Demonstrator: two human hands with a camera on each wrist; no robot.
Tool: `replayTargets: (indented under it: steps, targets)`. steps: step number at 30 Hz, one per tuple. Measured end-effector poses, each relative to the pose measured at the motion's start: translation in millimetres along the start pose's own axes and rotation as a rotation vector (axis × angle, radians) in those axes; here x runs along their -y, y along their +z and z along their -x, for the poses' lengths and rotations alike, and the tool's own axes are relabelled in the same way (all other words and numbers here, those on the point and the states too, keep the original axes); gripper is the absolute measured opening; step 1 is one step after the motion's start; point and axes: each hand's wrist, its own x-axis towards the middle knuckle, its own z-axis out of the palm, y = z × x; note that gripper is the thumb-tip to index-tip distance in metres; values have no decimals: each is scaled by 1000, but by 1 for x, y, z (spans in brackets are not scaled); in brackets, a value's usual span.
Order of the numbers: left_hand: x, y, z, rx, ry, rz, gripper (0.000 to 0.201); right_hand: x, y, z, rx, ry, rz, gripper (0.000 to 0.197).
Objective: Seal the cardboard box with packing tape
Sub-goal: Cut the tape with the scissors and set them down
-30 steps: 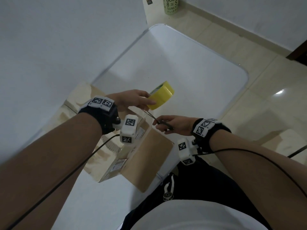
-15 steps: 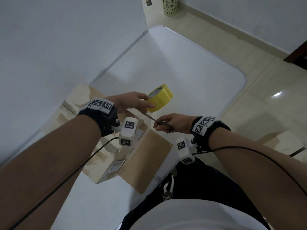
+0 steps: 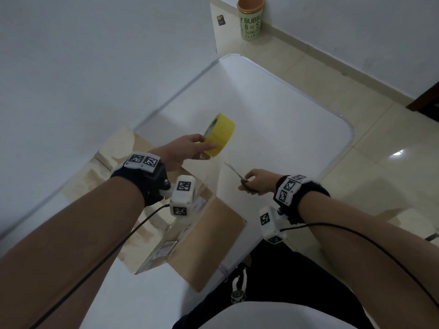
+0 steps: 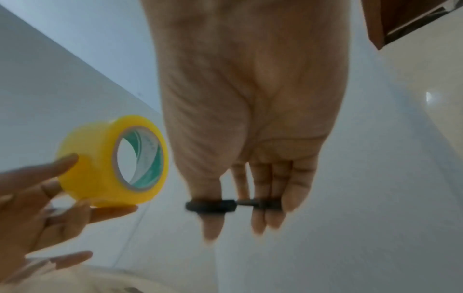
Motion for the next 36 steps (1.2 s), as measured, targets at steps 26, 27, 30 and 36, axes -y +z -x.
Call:
replayTargets:
  steps: [26, 27, 30, 36]
  targets:
    - [-42, -32, -1, -142, -78, -252, 39, 154, -66, -2, -235, -765, 825, 51]
    - [-43, -33, -3, -149, -72, -295, 39, 155, -66, -2, -204, -732, 846, 52]
    - [-43, -36, -12, -205, -56, -431, 41, 152, -68, -13, -171, -633, 855, 43]
    - [-44, -38, -21, -386, -39, -711, 5, 147, -73, -26, -208, -597, 804, 37]
